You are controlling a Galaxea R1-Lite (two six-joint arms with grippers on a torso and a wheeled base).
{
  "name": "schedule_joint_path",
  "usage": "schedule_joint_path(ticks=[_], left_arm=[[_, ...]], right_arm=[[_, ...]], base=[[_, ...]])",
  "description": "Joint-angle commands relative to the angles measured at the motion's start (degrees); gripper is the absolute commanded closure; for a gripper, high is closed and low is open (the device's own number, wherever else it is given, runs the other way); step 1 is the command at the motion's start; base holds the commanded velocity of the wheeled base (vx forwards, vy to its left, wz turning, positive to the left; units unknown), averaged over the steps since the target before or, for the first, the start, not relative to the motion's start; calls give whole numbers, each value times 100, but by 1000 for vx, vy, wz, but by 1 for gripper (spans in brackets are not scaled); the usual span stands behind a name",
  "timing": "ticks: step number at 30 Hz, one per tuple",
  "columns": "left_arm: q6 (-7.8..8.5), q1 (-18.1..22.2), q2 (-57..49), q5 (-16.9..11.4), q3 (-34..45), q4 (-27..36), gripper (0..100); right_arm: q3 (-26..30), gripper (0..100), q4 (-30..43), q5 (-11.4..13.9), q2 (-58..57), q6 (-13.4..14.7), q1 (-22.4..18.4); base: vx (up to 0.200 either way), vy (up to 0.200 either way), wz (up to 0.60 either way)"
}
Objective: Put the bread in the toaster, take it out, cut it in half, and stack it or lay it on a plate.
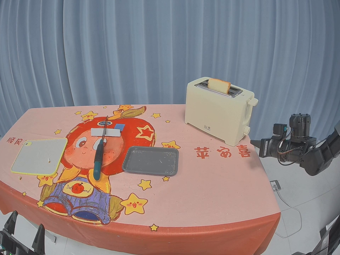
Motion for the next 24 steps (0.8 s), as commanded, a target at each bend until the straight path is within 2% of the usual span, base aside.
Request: schedule_joint_path(ticks=[1,5,7,11,17,24], left_arm=[[-1,2,-1,2,101,-1,0],[-1,2,-1,2,101,-1,0],[-1,2,-1,2,101,-1,0],[-1,2,-1,2,101,-1,0],[-1,2,-1,2,101,-1,0],[-1,2,-1,2,101,-1,0]], right_arm=[[-134,100,9,-65,281,14,-17],[-222,100,-9,-91,474,5,0],[-301,100,0,-223,527,14,9],[-442,100,0,-460,571,172,44],[-617,100,9,-487,641,515,79],[-697,100,9,-706,747,577,97]], base=[[0,0,0],[0,0,0],[0,0,0],[0,0,0],[0,0,0],[0,0,0]])
